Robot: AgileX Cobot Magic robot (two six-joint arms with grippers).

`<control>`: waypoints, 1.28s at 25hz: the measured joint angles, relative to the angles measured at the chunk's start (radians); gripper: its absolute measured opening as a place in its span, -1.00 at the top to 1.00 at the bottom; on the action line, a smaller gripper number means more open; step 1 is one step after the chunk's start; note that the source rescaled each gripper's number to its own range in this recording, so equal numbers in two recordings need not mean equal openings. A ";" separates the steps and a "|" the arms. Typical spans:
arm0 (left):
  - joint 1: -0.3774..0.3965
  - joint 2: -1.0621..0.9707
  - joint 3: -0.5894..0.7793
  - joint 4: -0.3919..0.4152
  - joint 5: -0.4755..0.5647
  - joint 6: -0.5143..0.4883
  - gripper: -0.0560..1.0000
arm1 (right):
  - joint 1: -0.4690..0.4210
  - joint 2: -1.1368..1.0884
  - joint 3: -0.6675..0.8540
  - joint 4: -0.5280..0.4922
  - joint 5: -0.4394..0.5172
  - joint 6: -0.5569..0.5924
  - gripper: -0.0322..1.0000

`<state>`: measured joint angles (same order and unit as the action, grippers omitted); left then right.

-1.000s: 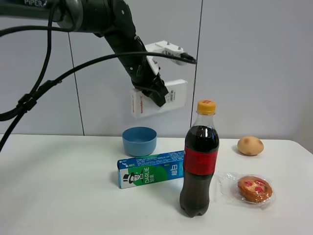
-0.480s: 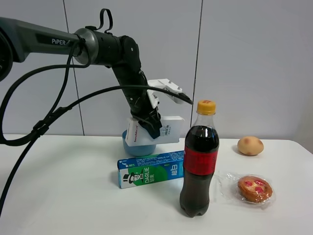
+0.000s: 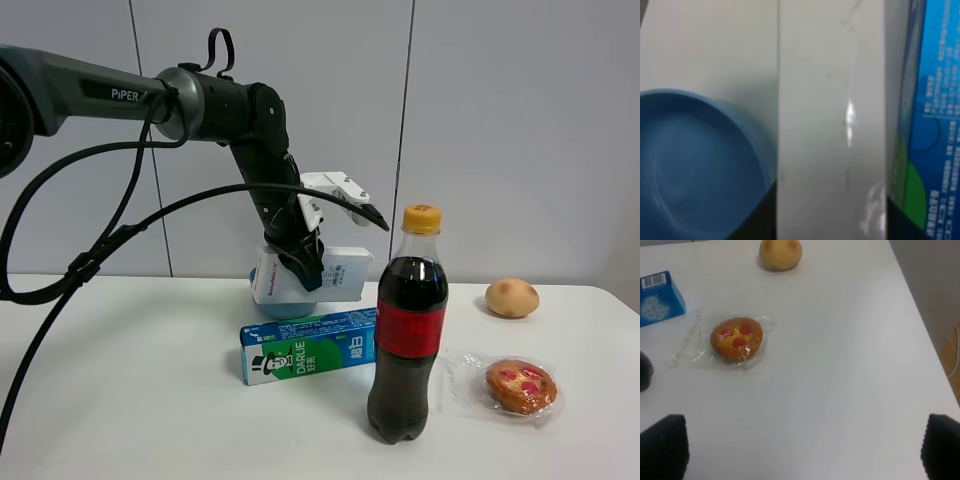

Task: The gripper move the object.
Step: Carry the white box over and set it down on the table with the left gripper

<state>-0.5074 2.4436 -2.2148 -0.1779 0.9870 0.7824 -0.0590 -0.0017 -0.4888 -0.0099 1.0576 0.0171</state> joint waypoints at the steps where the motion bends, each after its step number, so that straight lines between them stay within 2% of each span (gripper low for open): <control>1: 0.000 0.000 0.003 0.000 0.000 0.002 0.89 | 0.000 0.000 0.000 0.000 0.000 0.000 -1.00; 8: 0.000 0.042 0.013 -0.003 -0.011 0.003 0.89 | 0.000 0.000 0.000 0.000 0.000 0.000 -1.00; 13: 0.000 0.054 0.014 -0.009 -0.057 0.001 0.89 | 0.000 0.000 0.000 0.000 0.000 0.000 -1.00; 23: 0.000 0.061 0.014 -0.022 -0.053 -0.002 0.87 | 0.000 0.000 0.000 0.000 0.000 0.000 -1.00; 24: 0.000 0.061 0.014 -0.023 -0.053 -0.004 0.81 | 0.000 0.000 0.000 0.000 0.000 0.000 -1.00; 28: 0.000 0.060 0.014 -0.027 -0.057 -0.012 0.13 | 0.000 0.000 0.000 0.000 0.000 0.000 -1.00; 29: 0.000 0.058 0.014 -0.028 -0.057 -0.012 0.01 | 0.000 0.000 0.000 0.000 0.000 0.000 -1.00; 32: 0.000 0.050 0.014 -0.029 -0.055 -0.013 -0.11 | 0.000 0.000 0.000 0.000 0.000 0.000 -1.00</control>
<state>-0.5074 2.4937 -2.2007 -0.2066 0.9316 0.7690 -0.0590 -0.0017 -0.4888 -0.0099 1.0576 0.0171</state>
